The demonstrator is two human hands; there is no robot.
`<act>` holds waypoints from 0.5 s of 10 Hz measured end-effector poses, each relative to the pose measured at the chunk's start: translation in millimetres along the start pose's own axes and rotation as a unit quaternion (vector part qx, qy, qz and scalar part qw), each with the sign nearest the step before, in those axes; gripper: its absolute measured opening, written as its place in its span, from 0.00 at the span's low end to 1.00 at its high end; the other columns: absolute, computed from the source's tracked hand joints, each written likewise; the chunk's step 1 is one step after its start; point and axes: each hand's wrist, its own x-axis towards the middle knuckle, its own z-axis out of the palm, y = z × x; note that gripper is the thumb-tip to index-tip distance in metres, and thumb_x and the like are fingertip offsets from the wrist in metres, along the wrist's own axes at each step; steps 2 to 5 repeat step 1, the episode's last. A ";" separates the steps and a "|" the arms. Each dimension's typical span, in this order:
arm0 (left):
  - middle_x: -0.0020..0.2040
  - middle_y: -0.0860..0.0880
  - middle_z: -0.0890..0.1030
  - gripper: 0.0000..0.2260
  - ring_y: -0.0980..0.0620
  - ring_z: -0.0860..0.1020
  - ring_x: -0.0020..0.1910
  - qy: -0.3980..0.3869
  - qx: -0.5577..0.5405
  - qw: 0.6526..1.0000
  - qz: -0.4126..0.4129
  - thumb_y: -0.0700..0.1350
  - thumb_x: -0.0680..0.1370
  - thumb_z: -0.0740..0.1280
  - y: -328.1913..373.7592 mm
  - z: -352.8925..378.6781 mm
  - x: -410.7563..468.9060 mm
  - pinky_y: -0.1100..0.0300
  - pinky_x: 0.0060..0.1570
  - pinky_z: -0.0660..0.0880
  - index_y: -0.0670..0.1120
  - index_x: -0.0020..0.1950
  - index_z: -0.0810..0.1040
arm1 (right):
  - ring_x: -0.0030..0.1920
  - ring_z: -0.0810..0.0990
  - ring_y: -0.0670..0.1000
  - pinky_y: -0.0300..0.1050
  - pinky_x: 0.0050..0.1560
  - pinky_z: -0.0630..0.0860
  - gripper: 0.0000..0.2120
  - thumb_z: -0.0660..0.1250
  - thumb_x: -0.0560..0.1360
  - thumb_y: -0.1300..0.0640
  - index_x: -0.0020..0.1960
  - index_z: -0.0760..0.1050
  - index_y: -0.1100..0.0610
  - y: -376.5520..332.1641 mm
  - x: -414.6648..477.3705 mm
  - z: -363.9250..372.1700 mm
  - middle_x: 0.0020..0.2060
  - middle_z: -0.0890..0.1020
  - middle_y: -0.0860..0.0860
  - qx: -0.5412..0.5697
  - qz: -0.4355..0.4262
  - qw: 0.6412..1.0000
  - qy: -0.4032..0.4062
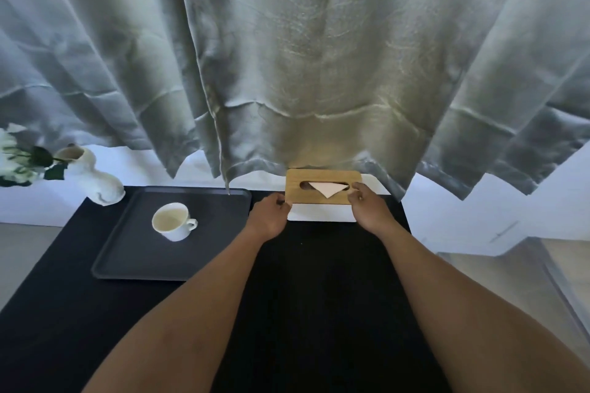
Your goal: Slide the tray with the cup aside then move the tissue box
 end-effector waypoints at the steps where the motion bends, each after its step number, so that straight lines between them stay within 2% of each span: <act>1: 0.66 0.43 0.77 0.20 0.42 0.74 0.65 0.025 -0.003 1.000 0.004 0.53 0.81 0.57 -8.2 -8.0 -18.1 0.49 0.66 0.69 0.46 0.71 0.70 | 0.69 0.70 0.58 0.48 0.63 0.66 0.22 0.51 0.82 0.49 0.74 0.63 0.50 -7.9 -13.4 9.7 0.71 0.70 0.56 0.006 -0.022 1.000 -0.011; 5: 0.66 0.43 0.77 0.20 0.42 0.74 0.65 0.025 -0.003 1.000 0.004 0.53 0.81 0.57 -8.2 -8.0 -18.1 0.49 0.66 0.69 0.46 0.71 0.70 | 0.69 0.70 0.58 0.48 0.63 0.66 0.22 0.51 0.82 0.49 0.74 0.63 0.50 -7.9 -13.4 9.7 0.71 0.70 0.56 0.006 -0.022 1.000 -0.011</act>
